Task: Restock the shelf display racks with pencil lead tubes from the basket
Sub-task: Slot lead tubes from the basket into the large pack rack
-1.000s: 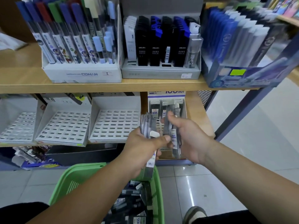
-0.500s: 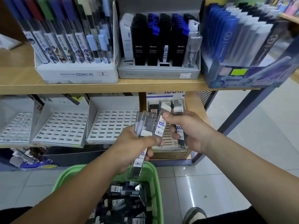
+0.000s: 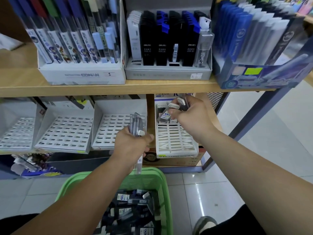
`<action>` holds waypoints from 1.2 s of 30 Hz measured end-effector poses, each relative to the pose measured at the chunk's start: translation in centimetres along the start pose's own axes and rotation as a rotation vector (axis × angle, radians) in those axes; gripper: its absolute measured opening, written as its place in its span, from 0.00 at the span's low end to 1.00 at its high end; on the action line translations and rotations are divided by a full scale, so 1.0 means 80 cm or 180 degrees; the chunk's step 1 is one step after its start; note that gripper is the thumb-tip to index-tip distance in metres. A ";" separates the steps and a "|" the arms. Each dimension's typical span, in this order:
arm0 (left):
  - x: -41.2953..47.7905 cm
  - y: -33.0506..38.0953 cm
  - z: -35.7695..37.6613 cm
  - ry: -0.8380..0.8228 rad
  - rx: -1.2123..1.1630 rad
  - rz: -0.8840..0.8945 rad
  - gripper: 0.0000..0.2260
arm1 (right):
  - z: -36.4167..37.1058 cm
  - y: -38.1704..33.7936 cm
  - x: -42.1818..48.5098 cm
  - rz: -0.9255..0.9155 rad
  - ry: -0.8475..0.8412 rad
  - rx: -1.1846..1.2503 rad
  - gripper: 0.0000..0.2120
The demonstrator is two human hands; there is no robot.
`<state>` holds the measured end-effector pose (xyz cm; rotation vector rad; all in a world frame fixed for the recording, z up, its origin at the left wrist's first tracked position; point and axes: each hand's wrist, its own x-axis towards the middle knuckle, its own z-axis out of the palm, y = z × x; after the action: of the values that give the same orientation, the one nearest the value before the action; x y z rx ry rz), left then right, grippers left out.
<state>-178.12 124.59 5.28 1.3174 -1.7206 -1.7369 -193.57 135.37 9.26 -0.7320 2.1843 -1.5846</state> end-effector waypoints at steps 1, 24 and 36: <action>0.000 -0.001 0.003 -0.0046 -0.0002 -0.0005 0.15 | 0.004 0.004 0.004 -0.0006 -0.0018 -0.0116 0.08; 0.001 0.015 0.004 -0.0304 -0.0518 -0.0394 0.18 | 0.036 0.032 0.031 -0.0543 0.0277 -0.0861 0.06; -0.011 0.028 -0.003 -0.0602 -0.0879 -0.0685 0.21 | 0.033 0.027 0.032 -0.0207 0.0544 -0.0875 0.15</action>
<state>-178.23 124.73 7.71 1.2862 -1.4039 -2.1923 -194.61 132.36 6.45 -0.7772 2.5622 -1.4394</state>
